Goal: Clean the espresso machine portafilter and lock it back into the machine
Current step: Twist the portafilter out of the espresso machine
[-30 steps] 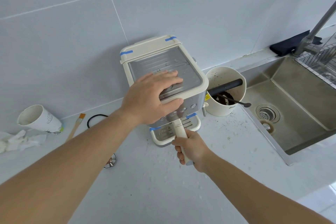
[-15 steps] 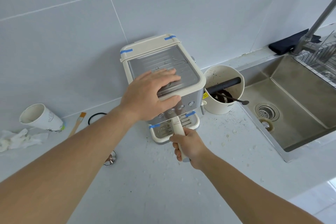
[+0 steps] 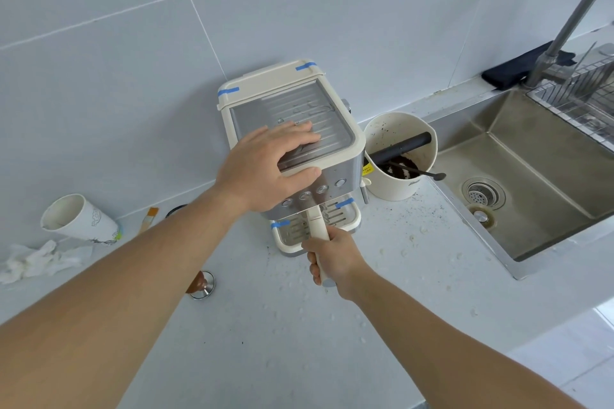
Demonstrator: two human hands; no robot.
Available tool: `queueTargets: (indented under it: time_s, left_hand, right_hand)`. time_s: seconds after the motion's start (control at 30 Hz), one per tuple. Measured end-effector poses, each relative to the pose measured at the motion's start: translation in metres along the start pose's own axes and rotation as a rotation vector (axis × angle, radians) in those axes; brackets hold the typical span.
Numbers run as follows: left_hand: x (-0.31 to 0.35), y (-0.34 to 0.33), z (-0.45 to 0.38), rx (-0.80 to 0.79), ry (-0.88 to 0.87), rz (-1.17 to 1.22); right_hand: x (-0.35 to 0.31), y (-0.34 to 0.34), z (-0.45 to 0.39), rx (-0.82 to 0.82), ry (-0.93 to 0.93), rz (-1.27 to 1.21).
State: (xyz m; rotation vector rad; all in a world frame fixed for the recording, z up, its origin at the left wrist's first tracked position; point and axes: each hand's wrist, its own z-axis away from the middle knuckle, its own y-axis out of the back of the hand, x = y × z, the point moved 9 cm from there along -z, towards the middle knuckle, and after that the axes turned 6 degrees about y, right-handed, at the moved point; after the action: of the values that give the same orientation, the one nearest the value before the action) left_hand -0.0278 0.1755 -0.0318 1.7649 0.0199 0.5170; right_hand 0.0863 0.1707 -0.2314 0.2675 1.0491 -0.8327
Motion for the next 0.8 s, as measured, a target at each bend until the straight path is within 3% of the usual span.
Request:
queueTargets:
  time_s: [0.43,0.8]
  left_hand:
    - [-0.001,0.001,-0.002,0.003,0.023,0.035]
    - [-0.002,0.000,-0.002,-0.020,0.023,-0.001]
  right_hand:
    - [0.015,-0.055,-0.003,0.146,0.008,-0.276]
    - [0.015,-0.099,-0.018,-0.021,0.089,-0.460]
